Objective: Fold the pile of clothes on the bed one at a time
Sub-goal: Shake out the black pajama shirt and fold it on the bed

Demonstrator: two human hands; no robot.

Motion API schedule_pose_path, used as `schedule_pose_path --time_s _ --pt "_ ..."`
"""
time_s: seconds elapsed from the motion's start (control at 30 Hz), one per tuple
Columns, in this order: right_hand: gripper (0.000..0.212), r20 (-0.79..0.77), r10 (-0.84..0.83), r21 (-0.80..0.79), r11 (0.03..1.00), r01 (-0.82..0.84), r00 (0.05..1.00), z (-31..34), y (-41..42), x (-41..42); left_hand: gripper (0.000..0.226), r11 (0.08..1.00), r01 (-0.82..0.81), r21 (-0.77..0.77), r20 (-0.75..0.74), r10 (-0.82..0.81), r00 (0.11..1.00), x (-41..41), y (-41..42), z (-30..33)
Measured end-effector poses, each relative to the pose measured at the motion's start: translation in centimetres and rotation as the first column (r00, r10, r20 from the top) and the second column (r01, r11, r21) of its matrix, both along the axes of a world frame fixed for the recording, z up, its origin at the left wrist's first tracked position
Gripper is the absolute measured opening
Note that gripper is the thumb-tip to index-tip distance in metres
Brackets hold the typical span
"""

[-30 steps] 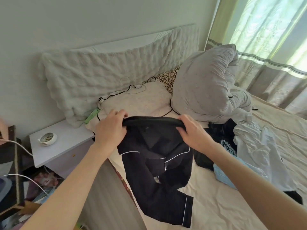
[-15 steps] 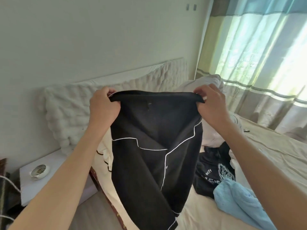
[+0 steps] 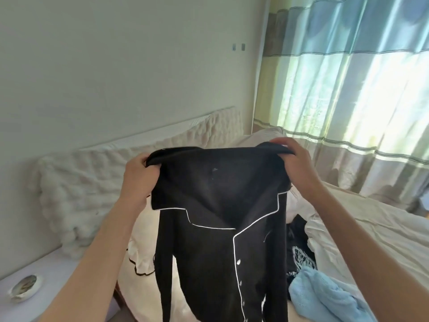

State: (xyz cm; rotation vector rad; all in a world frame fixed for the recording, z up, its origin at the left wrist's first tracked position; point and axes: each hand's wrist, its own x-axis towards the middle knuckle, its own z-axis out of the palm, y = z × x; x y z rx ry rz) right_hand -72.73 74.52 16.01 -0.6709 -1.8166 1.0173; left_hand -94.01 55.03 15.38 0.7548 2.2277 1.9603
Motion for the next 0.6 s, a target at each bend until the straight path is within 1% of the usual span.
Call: schedule_pose_path --time_s 0.1,0.17,0.23,0.3,0.37,0.4,0.47,0.53,0.6 --pt "0.034 -0.034 -0.002 -0.101 0.995 -0.002 0.999 -0.5 0.5 1.3 0.023 0.998 0.037 -0.055 -0.036 -0.039 0.999 0.8 0.2 0.1" --pt "0.034 -0.022 -0.018 -0.106 0.994 0.015 1.0 -1.0 0.5 2.2 0.018 0.995 0.045 -0.085 -0.059 -0.05 0.997 1.3 0.2 0.1" --pt "0.029 0.081 -0.047 -0.016 0.999 0.048 0.996 -1.6 0.6 3.4 0.016 0.987 0.033 -0.155 -0.098 -0.049 0.994 1.9 0.1 -0.1" --pt "0.018 0.223 -0.096 0.115 0.991 0.072 0.97 -2.3 0.6 4.9 0.013 0.972 0.023 -0.236 -0.153 -0.06 0.986 2.8 -0.2 -0.6" --pt "0.011 0.296 -0.146 0.206 0.975 0.086 0.944 -2.6 0.4 6.1 0.012 0.963 0.018 -0.271 -0.195 -0.073 0.978 3.7 -1.0 -1.2" --pt "0.014 0.314 -0.15 0.216 0.973 0.084 0.938 -2.8 0.1 6.8 0.014 0.96 0.031 -0.279 -0.196 -0.088 0.977 4.4 -1.4 -1.5" --pt "0.021 0.315 -0.141 0.184 0.979 0.085 0.938 -3.8 -1.1 8.2 0.02 0.952 0.099 -0.29 -0.191 -0.159 0.969 5.9 -2.6 -2.0" --pt "0.02 0.274 -0.129 0.106 0.989 0.104 0.953 -4.7 -2.6 9.7 0.027 0.936 0.185 -0.301 -0.208 -0.253 0.945 7.3 -3.8 -2.2" --pt "0.026 0.25 -0.13 0.033 0.992 0.126 0.959 -5.2 -4.2 11.3 0.026 0.906 0.268 -0.328 -0.203 -0.345 0.916 8.5 -4.9 -2.4"
